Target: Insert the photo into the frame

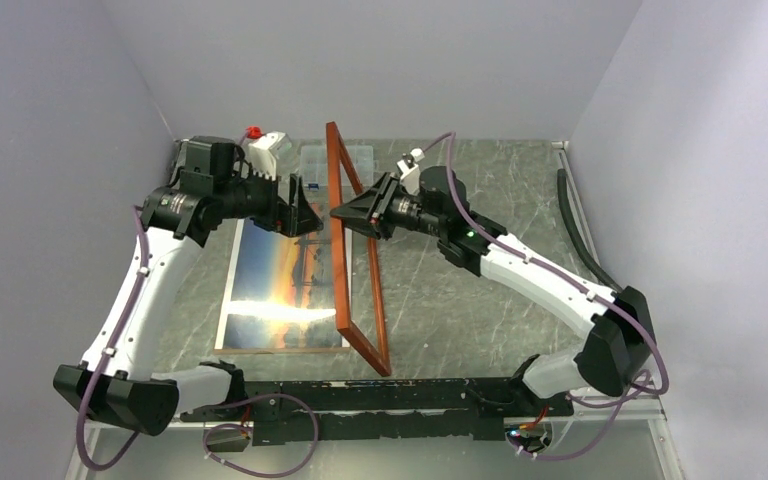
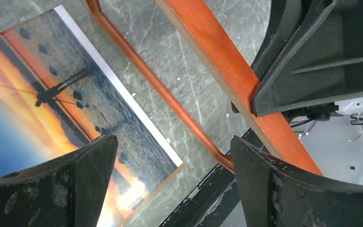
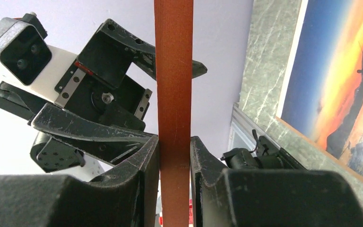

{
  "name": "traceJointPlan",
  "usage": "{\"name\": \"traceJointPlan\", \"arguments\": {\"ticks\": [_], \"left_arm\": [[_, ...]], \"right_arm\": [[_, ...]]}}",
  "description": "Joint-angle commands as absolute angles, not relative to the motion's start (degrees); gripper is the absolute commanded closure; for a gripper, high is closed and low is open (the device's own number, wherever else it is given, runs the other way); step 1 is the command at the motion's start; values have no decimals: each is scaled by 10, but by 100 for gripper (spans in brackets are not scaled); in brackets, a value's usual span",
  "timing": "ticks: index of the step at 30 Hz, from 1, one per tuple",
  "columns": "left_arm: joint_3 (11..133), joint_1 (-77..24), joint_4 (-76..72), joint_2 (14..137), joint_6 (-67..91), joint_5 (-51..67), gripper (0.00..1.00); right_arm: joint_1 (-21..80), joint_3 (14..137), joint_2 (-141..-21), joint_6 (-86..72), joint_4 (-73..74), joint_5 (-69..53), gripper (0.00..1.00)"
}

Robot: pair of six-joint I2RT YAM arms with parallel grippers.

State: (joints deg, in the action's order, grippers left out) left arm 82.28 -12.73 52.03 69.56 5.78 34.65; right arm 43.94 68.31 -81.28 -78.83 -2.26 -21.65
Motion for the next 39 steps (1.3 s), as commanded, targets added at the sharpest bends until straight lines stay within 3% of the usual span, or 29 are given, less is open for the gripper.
{"name": "traceJointPlan", "arguments": {"ticks": [1,6,8,12,23,27,39], "left_arm": [[868,-153,507,709,78,348,5],[896,-207,487,726,70,320,5],[914,-226,491,749,72,312,5],[938,-255,486,788,77,281,5],[959,-290,459,847,79,254,5],[992,-301,460,885,70,243,5],[1059,-317,478,969,48,201,5]], "right_arm": [[415,648,-765,-840,-119,-258,94],[386,654,-748,-809,-55,-277,77],[373,645,-736,-806,-49,-283,59],[353,656,-717,-771,3,-289,37],[318,712,-679,-665,168,-335,19],[317,754,-690,-605,266,-329,1],[316,872,-728,-449,491,-230,7]]}}
